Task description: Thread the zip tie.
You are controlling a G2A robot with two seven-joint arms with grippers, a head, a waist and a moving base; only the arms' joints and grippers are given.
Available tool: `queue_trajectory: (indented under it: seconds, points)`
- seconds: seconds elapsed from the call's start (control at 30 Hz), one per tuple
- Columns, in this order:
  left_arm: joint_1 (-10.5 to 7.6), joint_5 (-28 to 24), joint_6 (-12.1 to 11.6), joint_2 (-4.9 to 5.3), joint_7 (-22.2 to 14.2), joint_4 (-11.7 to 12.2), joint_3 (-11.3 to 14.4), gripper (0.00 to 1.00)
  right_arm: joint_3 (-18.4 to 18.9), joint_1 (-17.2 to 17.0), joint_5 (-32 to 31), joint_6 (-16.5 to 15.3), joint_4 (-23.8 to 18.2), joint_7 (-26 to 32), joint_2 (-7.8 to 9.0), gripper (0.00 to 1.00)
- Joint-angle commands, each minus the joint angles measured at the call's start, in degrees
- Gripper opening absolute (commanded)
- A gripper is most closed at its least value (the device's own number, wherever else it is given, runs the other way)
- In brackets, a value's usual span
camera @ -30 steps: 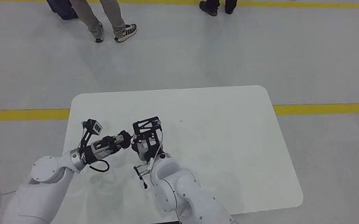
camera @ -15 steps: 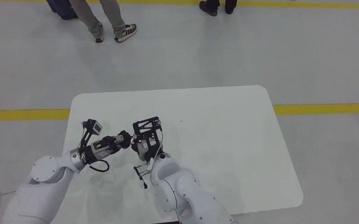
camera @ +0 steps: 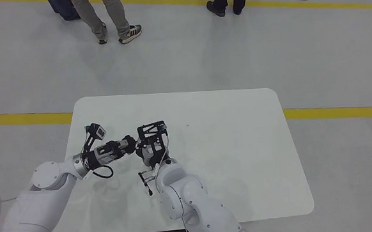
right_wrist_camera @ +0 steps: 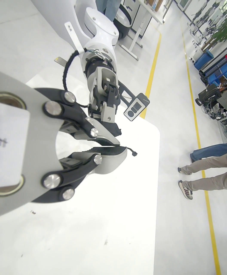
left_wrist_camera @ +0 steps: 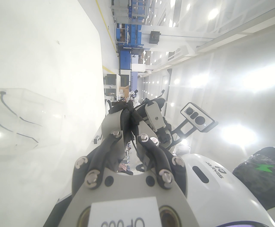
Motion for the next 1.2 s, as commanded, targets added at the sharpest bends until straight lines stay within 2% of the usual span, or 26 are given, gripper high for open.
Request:
queue_trajectory:
  seconds: [0.0, 0.43, 0.57, 1.17]
  points:
    - [0.00, 0.0, 0.0, 0.00, 0.0, 0.0, 0.0, 0.00, 0.0, 0.0, 0.0, 0.0, 0.0, 0.0, 0.00, 0.06]
    - [0.00, 0.0, 0.0, 0.00, 0.0, 0.0, 0.0, 0.00, 0.0, 0.0, 0.2, 0.0, 0.1, 0.0, -0.01, 0.09]
    - [0.00, 0.0, 0.0, 0.00, 0.0, 0.0, 0.0, 0.00, 0.1, 0.0, 0.2, 0.0, 0.1, 0.3, 0.00, 0.15]
    - [0.00, 0.0, 0.0, 0.00, 0.0, 0.0, 0.0, 0.00, 0.0, 0.6, 1.3, -0.5, 0.6, 0.0, -0.20, 0.13]
